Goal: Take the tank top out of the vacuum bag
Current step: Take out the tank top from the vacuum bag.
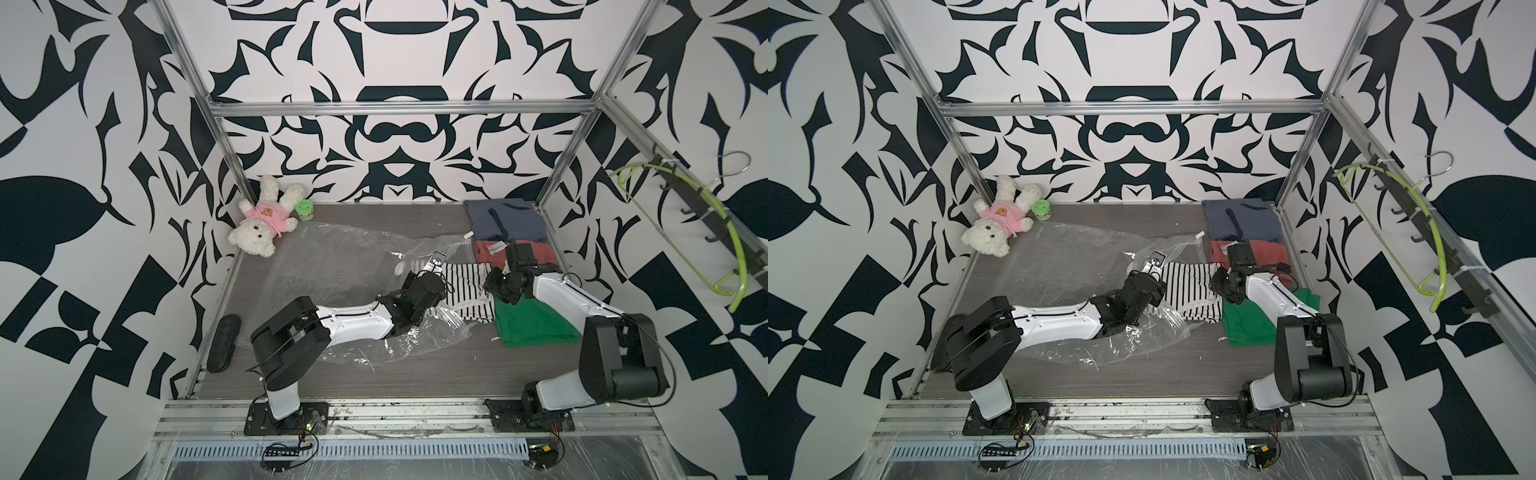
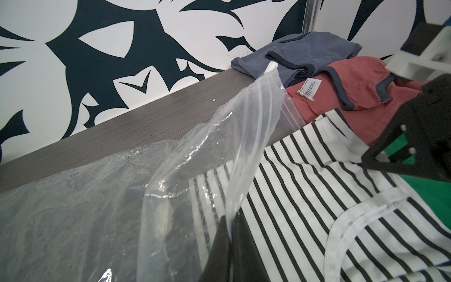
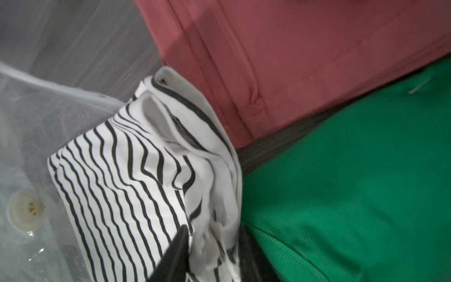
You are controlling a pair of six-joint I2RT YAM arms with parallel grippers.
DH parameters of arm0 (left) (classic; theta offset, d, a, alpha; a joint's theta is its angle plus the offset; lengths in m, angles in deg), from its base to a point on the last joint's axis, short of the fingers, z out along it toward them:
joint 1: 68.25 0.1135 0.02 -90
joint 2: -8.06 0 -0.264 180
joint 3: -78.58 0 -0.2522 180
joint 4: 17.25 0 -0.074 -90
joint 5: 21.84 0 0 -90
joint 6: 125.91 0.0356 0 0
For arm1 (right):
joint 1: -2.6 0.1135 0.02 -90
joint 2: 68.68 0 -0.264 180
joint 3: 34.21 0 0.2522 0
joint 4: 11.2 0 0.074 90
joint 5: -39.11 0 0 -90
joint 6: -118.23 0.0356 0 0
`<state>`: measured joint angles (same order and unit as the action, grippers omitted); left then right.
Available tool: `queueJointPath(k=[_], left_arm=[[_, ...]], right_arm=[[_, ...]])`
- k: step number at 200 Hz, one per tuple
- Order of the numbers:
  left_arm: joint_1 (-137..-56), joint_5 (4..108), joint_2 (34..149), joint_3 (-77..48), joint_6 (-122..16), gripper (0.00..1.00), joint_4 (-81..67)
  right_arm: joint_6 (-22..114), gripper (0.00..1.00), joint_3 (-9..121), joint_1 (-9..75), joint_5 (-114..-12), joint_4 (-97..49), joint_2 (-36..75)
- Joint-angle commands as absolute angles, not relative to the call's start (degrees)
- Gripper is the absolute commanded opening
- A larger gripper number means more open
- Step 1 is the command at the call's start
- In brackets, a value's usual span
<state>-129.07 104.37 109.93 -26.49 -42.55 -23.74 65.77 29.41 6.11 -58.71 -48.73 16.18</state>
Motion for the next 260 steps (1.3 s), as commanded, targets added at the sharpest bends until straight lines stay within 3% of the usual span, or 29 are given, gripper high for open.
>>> queueJointPath(k=[1,62,101,122,157,202,260], left_arm=[[-129.1,104.5,111.2,-24.8,-43.0,0.0,-22.5],[-129.1,104.5,111.0,-24.7,-42.8,0.0,-22.6],[-129.1,104.2,111.2,-24.6,-42.8,0.0,-23.0],[-129.1,104.2,111.2,-24.7,-42.9,0.0,-23.2],[-129.1,104.2,111.0,-24.7,-42.9,0.0,-23.0],[-129.1,104.1,110.6,-24.9,-43.2,0.0,-23.1],[-129.1,103.8,111.2,-24.4,-43.0,0.0,-23.2]], right_arm=[[64.7,0.48,30.1,6.0,-56.7,-47.4,16.5],[64.6,0.61,29.8,5.9,-54.9,-47.1,17.3],[62.8,0.66,29.9,5.9,-59.7,-43.9,17.4],[61.9,0.66,30.3,5.9,-62.9,-42.2,19.0],[62.1,0.57,31.3,5.8,-62.1,-42.9,21.6],[63.1,0.65,30.4,5.8,-54.2,-44.8,18.2],[61.6,0.65,31.7,5.8,-56.3,-44.1,23.0]])
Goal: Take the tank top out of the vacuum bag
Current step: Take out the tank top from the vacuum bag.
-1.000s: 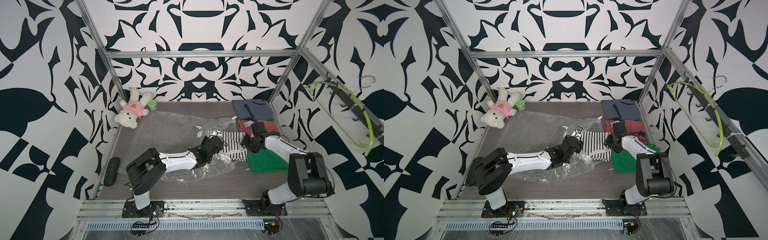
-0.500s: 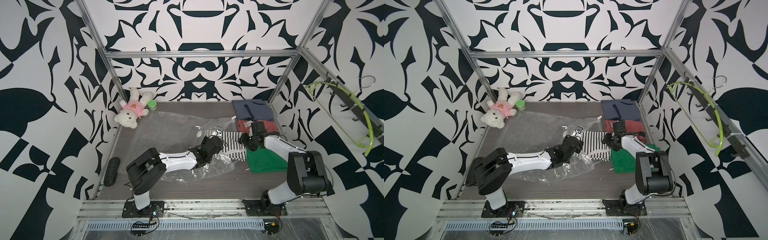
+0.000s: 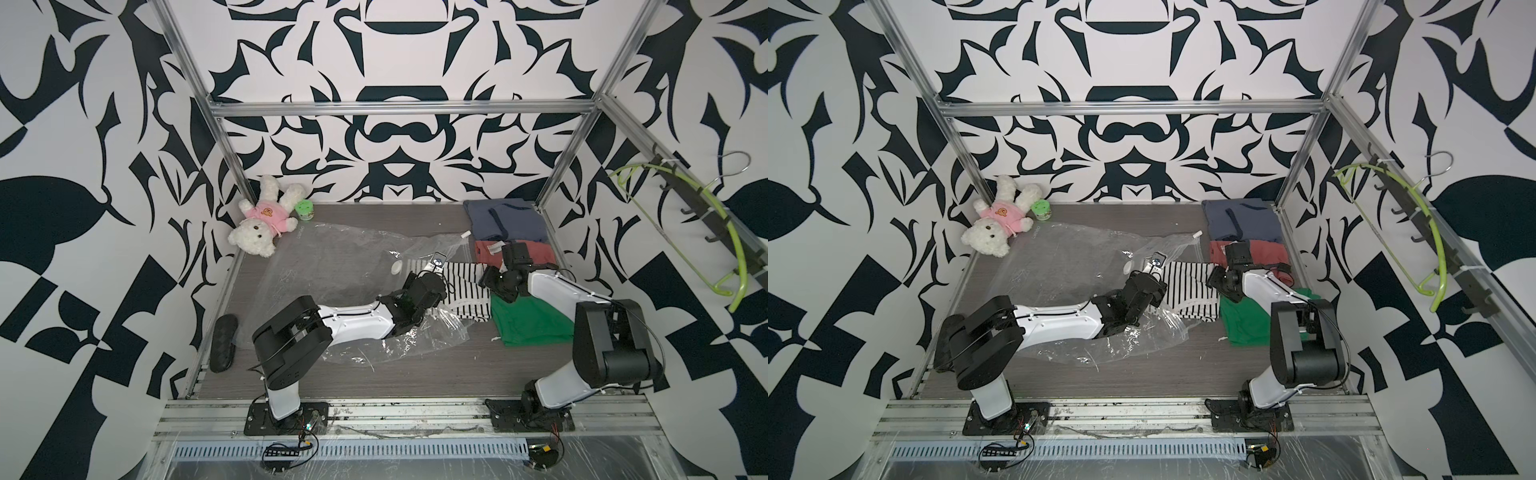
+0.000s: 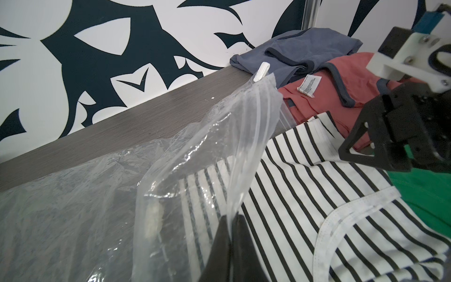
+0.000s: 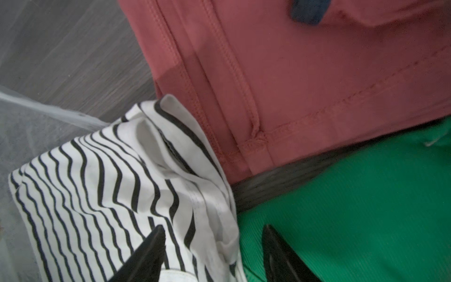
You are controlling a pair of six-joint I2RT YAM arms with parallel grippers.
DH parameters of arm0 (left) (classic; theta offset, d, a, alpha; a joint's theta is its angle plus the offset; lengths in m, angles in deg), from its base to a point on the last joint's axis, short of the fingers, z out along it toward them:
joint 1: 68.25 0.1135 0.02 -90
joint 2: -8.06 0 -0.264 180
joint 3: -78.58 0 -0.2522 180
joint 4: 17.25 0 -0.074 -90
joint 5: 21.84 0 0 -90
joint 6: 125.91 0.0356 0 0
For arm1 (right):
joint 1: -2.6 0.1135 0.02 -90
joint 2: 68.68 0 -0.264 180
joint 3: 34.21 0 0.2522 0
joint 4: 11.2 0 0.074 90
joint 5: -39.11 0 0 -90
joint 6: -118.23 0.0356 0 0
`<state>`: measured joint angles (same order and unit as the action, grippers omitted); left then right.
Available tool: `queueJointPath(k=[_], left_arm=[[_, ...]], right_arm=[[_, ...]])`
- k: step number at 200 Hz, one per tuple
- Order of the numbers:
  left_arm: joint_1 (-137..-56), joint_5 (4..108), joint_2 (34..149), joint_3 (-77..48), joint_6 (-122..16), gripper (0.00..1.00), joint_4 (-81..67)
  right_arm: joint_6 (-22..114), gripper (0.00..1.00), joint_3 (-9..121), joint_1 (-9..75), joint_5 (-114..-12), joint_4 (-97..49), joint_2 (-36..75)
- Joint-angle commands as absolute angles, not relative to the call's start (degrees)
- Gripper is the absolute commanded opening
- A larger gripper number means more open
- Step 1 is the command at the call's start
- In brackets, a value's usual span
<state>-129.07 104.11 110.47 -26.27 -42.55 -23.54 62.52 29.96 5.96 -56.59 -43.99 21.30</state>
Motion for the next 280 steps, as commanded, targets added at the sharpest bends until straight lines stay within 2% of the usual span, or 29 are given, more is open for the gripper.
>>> queueJointPath(k=[1,26,50,67,85,119,130,150,187,258,280], left_arm=[[-129.1,103.8,111.2,-24.3,-43.0,0.0,-23.2],[-129.1,103.8,111.2,-24.4,-43.0,0.0,-22.9],[-129.1,103.8,111.3,-24.2,-43.0,0.0,-22.9],[-129.1,103.8,111.5,-24.2,-43.1,0.0,-23.0],[-129.1,103.8,111.6,-24.0,-43.1,0.0,-22.9],[-129.1,103.8,111.5,-24.0,-43.2,0.0,-22.9],[-129.1,103.8,111.5,-24.1,-43.2,0.0,-22.8],[-129.1,103.9,111.6,-24.1,-43.3,0.0,-22.9],[-129.1,103.7,111.8,-23.7,-43.4,0.0,-22.8],[-129.1,104.0,111.1,-24.3,-43.5,0.0,-23.0],[-129.1,104.0,111.2,-24.4,-43.5,0.0,-23.2]], right_arm=[[61.5,0.65,31.8,5.8,-56.3,-44.1,23.1],[60.3,0.63,32.3,6.2,-59.6,-42.7,25.4],[60.4,0.6,32.4,7.1,-58.6,-42.8,25.2],[60.2,0.53,32.3,7.1,-58.5,-42.6,24.9],[60.1,0.41,32.6,7.2,-57.4,-43.7,24.9],[60.2,0.36,32.9,7.3,-55.8,-45.2,24.9],[60.2,0.37,33.0,7.8,-53.8,-46.2,24.1],[58.6,0.47,34.2,10.9,-48.4,-47.7,22.4],[57.9,0.56,36.7,13.2,-46.0,-49.4,24.0],[59.9,0.59,37.4,13.2,-44.3,-49.4,27.9],[59.9,0.57,37.3,13.2,-45.5,-48.2,29.1]])
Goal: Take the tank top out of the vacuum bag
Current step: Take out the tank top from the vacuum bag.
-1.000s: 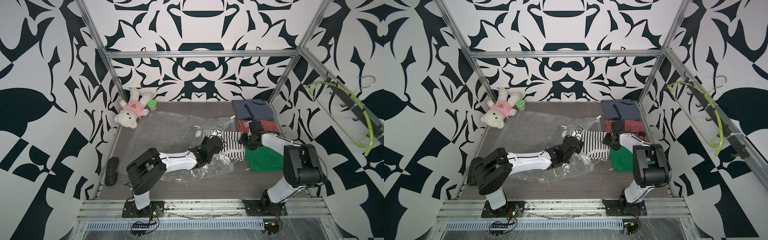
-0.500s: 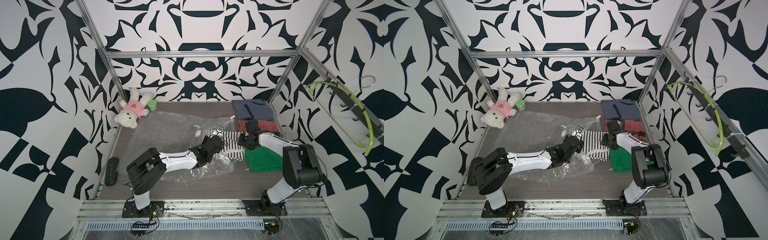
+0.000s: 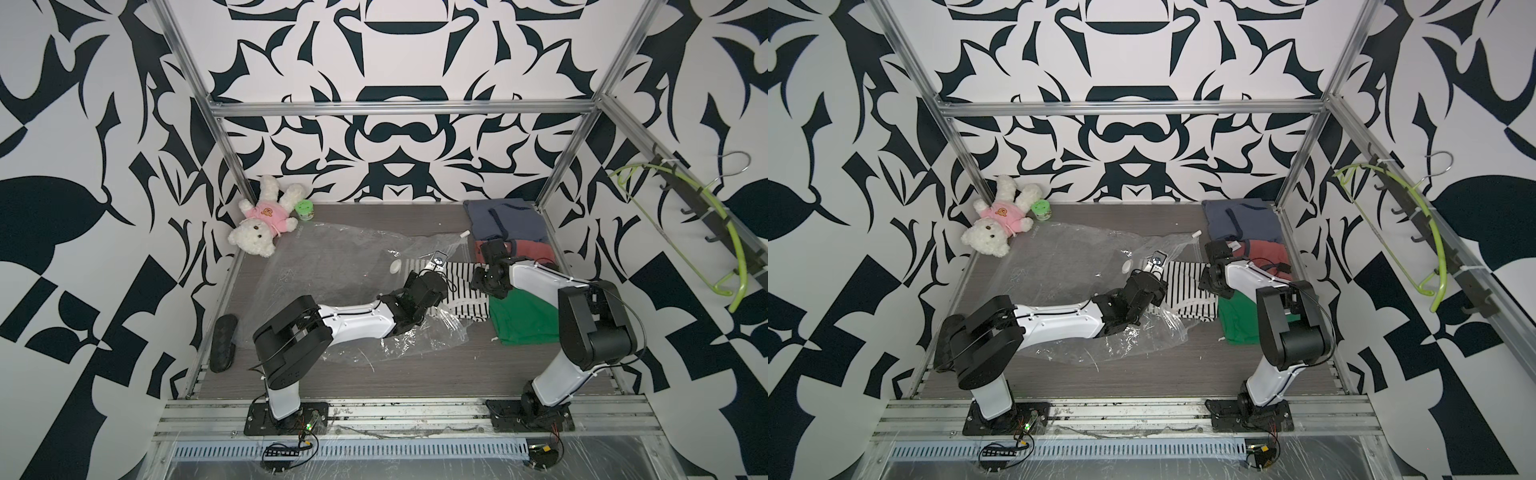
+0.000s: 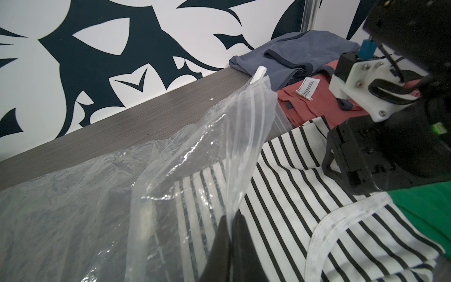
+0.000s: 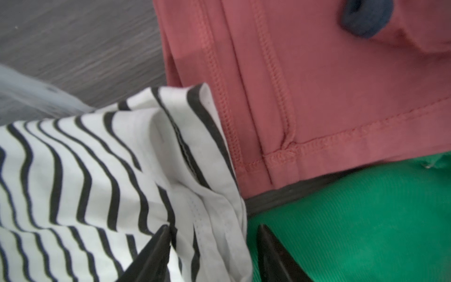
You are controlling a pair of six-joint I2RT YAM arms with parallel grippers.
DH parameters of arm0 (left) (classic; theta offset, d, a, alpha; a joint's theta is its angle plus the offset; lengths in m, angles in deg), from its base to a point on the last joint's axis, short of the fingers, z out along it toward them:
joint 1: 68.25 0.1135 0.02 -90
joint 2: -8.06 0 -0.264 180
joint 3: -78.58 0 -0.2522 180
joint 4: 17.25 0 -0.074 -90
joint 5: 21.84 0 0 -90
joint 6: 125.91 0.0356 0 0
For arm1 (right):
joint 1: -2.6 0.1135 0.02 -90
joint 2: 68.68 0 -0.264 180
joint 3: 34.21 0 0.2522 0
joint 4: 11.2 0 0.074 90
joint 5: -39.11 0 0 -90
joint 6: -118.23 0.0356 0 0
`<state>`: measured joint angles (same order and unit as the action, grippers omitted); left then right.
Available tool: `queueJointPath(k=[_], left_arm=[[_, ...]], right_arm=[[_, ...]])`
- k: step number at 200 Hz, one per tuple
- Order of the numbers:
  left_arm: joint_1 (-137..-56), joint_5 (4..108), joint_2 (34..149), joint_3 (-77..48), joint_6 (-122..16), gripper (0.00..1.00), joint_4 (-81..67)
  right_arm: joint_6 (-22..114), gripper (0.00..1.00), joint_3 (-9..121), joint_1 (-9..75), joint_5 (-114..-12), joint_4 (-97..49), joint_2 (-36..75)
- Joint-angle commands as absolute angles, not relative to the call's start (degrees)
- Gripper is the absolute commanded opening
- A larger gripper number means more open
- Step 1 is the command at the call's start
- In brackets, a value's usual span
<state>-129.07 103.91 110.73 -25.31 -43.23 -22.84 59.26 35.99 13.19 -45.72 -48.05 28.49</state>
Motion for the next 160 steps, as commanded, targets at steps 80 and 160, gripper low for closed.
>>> queueJointPath(k=[80,160], left_arm=[[-129.1,104.4,110.7,-25.0,-43.7,0.0,-23.3],[-129.1,104.9,110.8,-25.0,-43.9,0.0,-23.2]], right_arm=[[59.8,0.0,36.7,13.2,-50.2,-46.5,26.6],[60.4,0.0,37.7,11.5,-56.6,-49.5,17.7]])
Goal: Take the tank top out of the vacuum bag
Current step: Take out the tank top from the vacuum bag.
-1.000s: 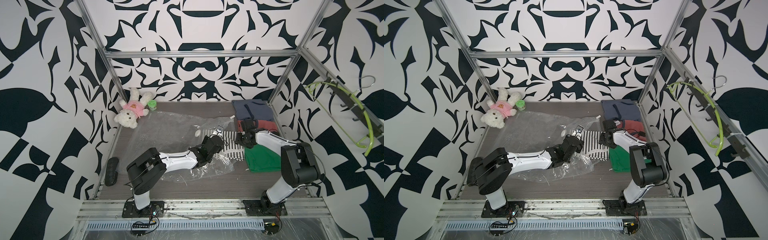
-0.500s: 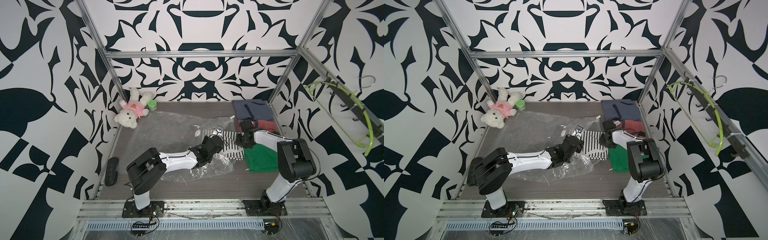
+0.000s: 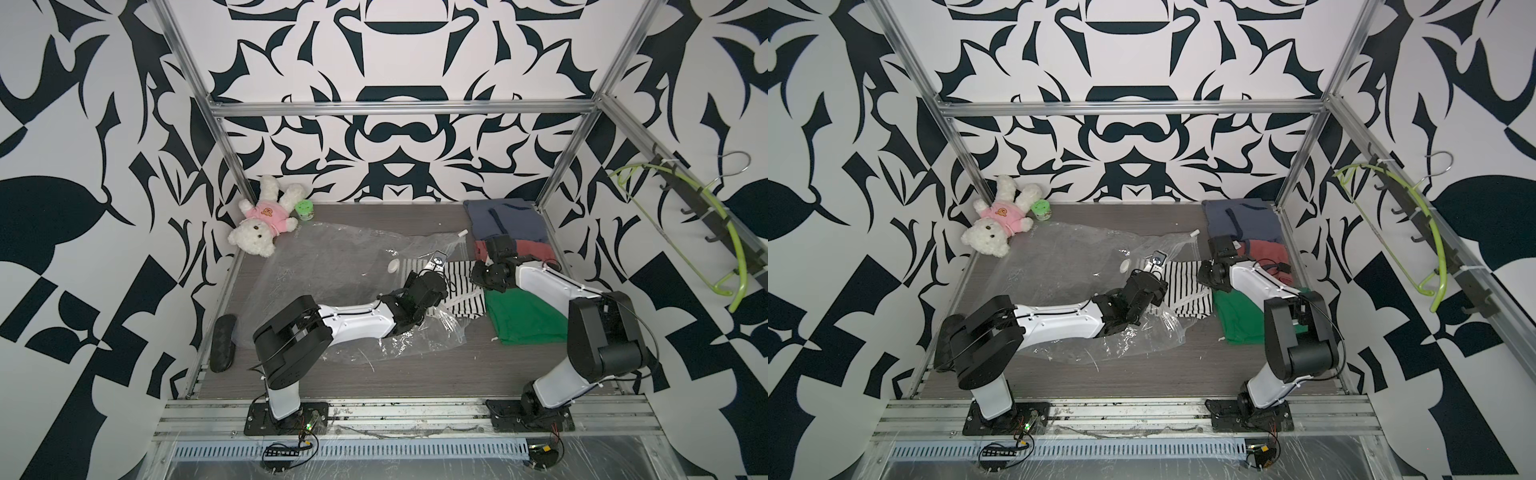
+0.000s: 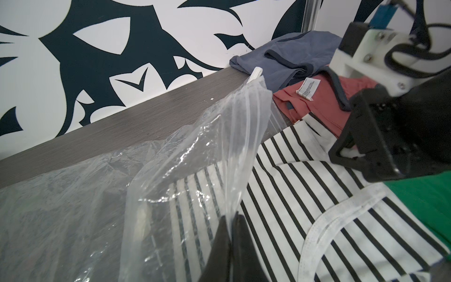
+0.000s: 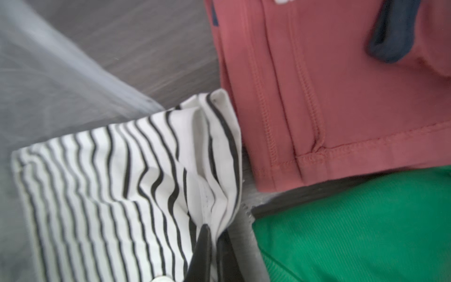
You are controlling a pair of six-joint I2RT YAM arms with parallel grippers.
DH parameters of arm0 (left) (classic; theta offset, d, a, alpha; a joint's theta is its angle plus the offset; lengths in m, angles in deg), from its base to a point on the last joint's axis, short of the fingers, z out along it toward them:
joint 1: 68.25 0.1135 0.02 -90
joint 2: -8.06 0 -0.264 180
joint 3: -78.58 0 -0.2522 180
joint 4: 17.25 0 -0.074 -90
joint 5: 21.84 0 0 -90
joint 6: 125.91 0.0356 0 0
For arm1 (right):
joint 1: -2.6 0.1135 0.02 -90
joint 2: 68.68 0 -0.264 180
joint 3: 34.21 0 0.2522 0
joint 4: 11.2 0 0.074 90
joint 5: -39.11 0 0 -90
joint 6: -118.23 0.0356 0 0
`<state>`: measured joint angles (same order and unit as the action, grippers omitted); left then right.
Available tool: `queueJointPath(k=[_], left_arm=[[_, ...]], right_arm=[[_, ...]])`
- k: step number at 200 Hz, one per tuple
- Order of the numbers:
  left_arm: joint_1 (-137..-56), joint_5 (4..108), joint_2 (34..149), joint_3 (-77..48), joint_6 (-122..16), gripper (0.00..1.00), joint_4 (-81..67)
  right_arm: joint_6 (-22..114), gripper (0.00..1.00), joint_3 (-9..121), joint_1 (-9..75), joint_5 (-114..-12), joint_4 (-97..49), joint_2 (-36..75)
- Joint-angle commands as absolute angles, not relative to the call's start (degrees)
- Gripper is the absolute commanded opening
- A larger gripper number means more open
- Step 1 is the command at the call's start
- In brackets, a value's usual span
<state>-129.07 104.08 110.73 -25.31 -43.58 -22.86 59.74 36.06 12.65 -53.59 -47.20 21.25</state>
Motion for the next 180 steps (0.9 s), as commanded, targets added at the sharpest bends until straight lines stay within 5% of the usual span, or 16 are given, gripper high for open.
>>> queueJointPath(k=[1,180], left_arm=[[-129.1,104.9,110.8,-25.0,-43.9,0.0,-23.1],[-129.1,107.6,111.4,-24.2,-44.1,0.0,-21.5]], right_arm=[[60.4,0.0,37.7,11.4,-56.7,-49.5,17.6],[55.1,0.0,53.5,4.1,-55.9,-61.3,11.6]])
